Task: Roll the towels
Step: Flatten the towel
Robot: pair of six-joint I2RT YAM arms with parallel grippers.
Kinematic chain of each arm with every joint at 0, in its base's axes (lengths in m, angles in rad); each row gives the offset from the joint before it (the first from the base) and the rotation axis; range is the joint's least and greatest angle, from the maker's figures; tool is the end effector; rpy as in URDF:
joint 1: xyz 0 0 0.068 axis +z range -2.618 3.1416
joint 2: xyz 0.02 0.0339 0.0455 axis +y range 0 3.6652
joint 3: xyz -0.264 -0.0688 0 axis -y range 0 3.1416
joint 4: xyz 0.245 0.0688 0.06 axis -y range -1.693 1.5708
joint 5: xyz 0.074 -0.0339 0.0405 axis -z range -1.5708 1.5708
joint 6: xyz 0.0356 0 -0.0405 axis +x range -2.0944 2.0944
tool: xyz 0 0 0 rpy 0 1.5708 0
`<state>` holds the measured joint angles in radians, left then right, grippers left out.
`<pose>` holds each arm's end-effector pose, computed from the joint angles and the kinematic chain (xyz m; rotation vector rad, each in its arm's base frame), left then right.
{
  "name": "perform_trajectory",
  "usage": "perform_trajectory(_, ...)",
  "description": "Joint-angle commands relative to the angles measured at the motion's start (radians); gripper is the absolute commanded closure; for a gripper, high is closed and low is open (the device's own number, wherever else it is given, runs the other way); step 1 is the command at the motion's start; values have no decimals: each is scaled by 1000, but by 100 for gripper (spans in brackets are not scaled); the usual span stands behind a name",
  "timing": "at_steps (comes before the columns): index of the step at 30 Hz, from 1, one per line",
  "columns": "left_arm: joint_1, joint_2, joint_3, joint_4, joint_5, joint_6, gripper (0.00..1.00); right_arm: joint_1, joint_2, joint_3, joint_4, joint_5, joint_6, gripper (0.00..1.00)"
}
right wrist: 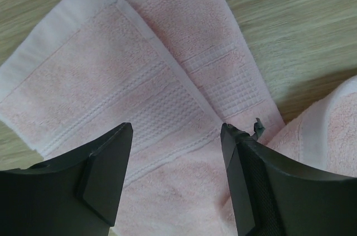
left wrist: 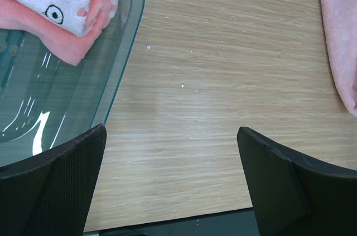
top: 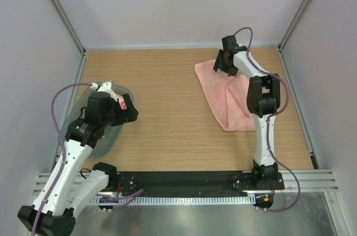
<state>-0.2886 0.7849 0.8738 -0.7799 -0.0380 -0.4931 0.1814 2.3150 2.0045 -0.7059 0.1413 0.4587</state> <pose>0.1503 -0.0432 0.3118 -0.2539 2.2742 -0.3701 0.5005 0.0867 0.1971 0.4067 2.5400 0.0575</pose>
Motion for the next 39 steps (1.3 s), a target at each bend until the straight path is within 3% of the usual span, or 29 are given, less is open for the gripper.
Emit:
perform_trajectory(1, -1, 8, 5, 10, -2, 5, 0, -6, 36, 63, -4, 38, -28, 29)
perform_trajectory(7, -1, 16, 5, 10, 1, 5, 0, -17, 72, 76, 11, 29, -35, 42)
perform_trajectory(15, 0, 24, 7, 8, 0, 5, 0, -20, 35, 5, 51, 26, -37, 69)
perform_trajectory(18, 0, 27, 5, 8, 1, 4, 0, -19, 11, -18, 69, 34, -49, 86)
perform_trajectory(19, -1, 28, 5, 7, 0, 4, 0, -19, 4, -15, 66, 38, -51, 99)
perform_trajectory(33, 0, 20, 5, 7, -2, 5, 0, 35, -158, -50, -3, 67, -86, 99)
perform_trajectory(39, 0, 16, 7, 5, -14, 4, 0, 116, -265, -157, -18, 69, -104, 99)
